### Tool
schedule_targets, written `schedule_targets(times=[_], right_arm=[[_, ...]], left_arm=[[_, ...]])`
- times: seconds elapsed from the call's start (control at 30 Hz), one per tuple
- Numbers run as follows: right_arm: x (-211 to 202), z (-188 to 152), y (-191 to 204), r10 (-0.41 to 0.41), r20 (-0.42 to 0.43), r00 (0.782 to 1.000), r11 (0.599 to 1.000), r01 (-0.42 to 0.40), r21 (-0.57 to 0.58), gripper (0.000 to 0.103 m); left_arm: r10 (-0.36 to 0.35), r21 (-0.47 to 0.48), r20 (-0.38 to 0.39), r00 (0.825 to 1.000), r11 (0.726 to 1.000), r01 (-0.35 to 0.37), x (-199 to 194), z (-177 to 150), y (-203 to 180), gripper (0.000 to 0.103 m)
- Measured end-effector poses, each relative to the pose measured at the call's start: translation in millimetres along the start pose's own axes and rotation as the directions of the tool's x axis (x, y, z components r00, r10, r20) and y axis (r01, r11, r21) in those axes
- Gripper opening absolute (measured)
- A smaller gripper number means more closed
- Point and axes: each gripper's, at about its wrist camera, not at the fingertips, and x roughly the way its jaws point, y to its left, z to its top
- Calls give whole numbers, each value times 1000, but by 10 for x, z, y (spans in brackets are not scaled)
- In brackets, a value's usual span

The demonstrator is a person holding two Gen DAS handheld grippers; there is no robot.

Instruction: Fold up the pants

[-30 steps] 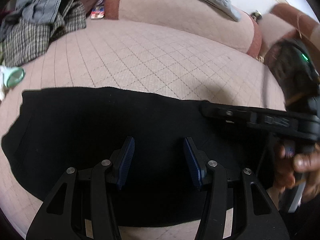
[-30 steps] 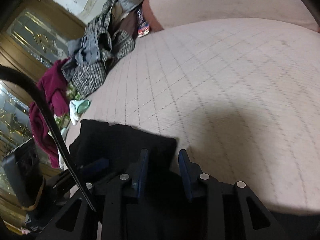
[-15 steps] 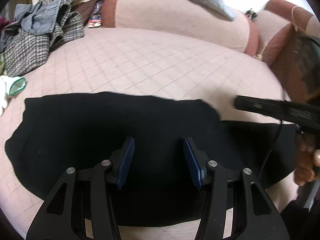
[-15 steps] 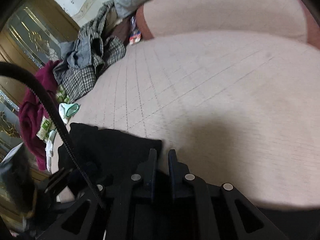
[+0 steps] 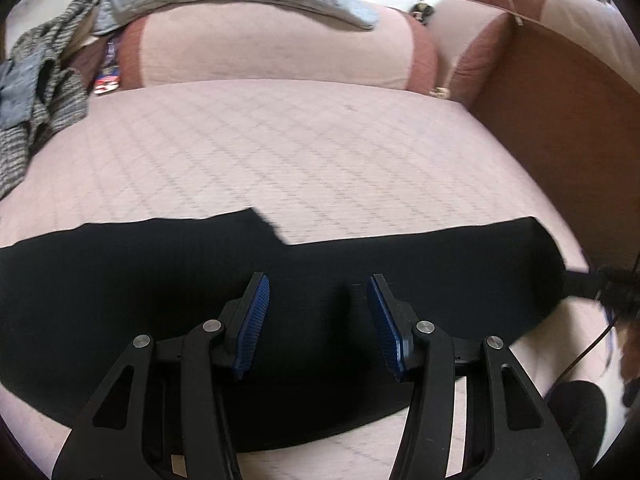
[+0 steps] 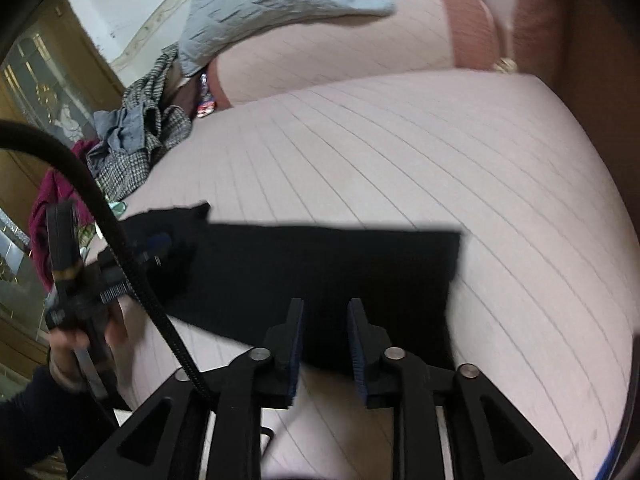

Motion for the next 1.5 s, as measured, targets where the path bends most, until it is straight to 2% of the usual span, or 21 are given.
schedule_targets(times=[0.07,0.27,0.4,0.47,0.57,0.63,0.67,0.7,0.8,0.93,1.03,1.17,1.27,1.37,1.5], right_arm=[[-35,-158,-110,-4,-9,1000,1000,5,23,37],[-6,-407,-335,30,-10,1000,994,-29,103,38],[-14,-417,-368,52,35,998,994,-56,94,40],[-26,-410,-380,69,41,997,993,-73,91,44],[-9,-391,-373,75,37,997,995,-77,63,45],[5,-373,-359,72,40,997,997,-73,32,45],[16,-368,-350,71,41,997,997,-72,20,45],[21,-370,-345,72,42,996,997,-73,12,45],[-2,-386,-350,77,38,996,997,-76,-4,45],[-95,-462,-427,75,40,996,997,-74,-23,46],[-123,-508,-495,96,59,994,995,-96,-5,46],[-87,-551,-549,127,95,987,992,-127,2,47],[-78,-563,-590,148,117,982,989,-150,2,50],[-30,-549,-660,186,137,973,982,-190,16,52],[41,-514,-715,219,156,963,975,-222,2,52]], left_arm=[[-19,8,2,1000,1000,19,-3,6,-63,51],[-63,25,-49,997,998,65,125,0,-217,51],[-116,26,-91,989,993,119,221,10,-286,51],[-139,20,-107,984,990,142,263,25,-339,51],[-173,0,-121,977,985,174,350,120,-413,51],[-212,-19,-139,967,977,211,434,191,-488,55],[-230,-23,-151,961,973,230,493,240,-549,67],[-242,-23,-155,958,970,241,523,277,-604,73],[-282,22,-173,944,957,290,629,424,-870,73],[-259,140,-208,943,947,291,798,566,-1249,73],[-261,207,-262,929,925,319,943,622,-1505,73],[-235,331,-303,924,883,333,1114,662,-1823,73],[-249,363,-351,903,853,376,1255,681,-1950,73],[-273,383,-362,891,828,409,1328,744,-2022,73],[-290,411,-374,881,800,437,1453,804,-2102,79]])
